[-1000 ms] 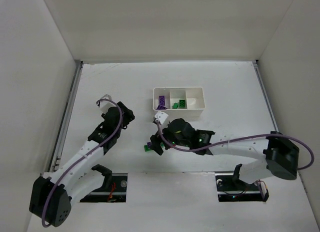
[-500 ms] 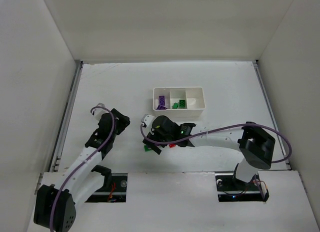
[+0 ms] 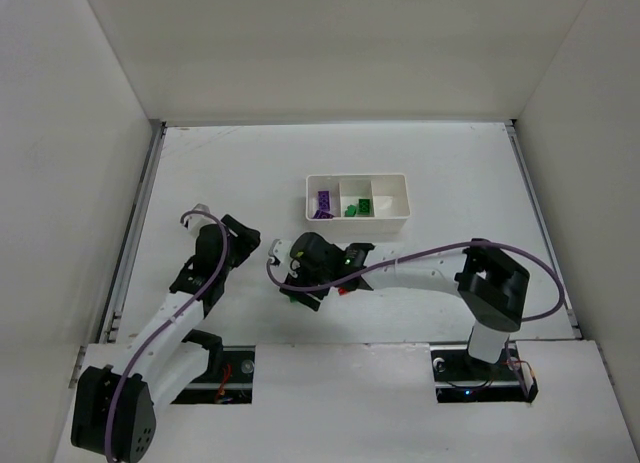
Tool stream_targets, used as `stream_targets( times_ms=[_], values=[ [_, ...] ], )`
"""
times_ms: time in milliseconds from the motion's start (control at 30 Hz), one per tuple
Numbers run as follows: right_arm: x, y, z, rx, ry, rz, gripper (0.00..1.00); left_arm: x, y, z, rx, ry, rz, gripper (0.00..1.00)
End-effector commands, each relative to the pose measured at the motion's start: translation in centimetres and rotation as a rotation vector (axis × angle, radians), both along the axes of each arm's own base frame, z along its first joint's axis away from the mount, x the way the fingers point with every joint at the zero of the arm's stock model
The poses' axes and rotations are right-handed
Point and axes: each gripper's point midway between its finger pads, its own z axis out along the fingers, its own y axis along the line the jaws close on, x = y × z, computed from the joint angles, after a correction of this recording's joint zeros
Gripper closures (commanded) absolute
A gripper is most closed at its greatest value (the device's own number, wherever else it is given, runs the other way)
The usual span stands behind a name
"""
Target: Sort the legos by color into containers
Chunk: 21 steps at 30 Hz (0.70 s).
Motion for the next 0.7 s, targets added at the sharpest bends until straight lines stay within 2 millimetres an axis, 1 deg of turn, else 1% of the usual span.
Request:
stream_targets(
  times_ms=[0,133,200,400,500,600,667],
  values=[
    [-0.4,0.9,0.4,-0.001,0.008,0.046,0.25,0.5,-0.3,0.8,-0.021,-0.035,-0.01,0.44],
    [-0.3,1.2,0.0,-0.009,0.009,0.051,0.26,0.6,-0.5,0.9,-0.027,-0.041,-0.018,0.44],
    [-0.2,1.3,0.1,-0.008,0.004,0.049,0.34,0.6,-0.4,0.9,-0.027,-0.041,-0.017,0.44],
    [0.2,1.8,1.4,0.049,-0.015,0.034,0.53,0.6,-0.4,0.7,-0.026,-0.036,-0.015,0.44],
    [0.3,1.8,1.5,0.067,-0.006,0.023,0.63,0.6,-0.5,0.5,-0.025,-0.032,-0.019,0.44],
    [0.6,1.5,1.3,0.069,-0.003,0.005,0.63,0.6,-0.7,0.6,-0.027,-0.036,-0.024,0.44],
    [0.6,1.5,0.9,0.063,0.0,-0.003,0.61,0.6,-0.7,0.6,-0.027,-0.038,-0.026,0.44]
  ],
)
